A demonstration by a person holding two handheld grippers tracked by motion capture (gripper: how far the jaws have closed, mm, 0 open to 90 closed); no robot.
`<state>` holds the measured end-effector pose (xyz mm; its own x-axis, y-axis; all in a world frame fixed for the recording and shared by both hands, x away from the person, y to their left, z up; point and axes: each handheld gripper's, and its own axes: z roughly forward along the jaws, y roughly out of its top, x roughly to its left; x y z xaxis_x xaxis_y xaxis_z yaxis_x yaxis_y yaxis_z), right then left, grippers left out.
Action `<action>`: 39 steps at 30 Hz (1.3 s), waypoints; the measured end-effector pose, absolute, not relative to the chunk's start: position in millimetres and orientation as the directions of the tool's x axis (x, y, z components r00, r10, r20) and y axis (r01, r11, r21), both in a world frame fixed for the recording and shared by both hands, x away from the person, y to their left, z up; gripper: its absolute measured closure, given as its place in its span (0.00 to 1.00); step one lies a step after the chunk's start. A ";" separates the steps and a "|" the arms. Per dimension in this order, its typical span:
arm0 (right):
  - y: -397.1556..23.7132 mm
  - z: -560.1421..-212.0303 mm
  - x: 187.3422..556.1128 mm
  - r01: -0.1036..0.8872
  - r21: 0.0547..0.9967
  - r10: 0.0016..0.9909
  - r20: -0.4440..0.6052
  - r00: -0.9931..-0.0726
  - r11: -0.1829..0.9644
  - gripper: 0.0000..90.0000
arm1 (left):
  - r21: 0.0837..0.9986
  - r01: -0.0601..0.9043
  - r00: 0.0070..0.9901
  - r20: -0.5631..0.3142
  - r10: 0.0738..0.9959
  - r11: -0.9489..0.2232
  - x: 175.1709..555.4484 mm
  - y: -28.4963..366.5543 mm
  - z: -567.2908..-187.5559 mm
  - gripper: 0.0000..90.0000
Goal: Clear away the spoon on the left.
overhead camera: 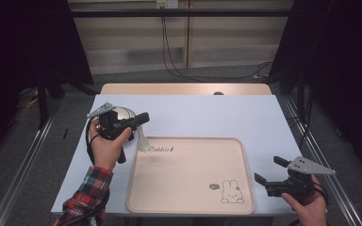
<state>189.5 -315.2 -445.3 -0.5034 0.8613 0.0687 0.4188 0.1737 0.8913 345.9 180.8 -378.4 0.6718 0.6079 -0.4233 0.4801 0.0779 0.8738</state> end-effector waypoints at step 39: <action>-311.7 -446.0 188.4 0.419 0.887 0.856 0.057 -0.513 0.192 0.03 | 0.851 0.520 0.790 -0.449 0.416 -0.069 280.6 148.4 -405.0 0.96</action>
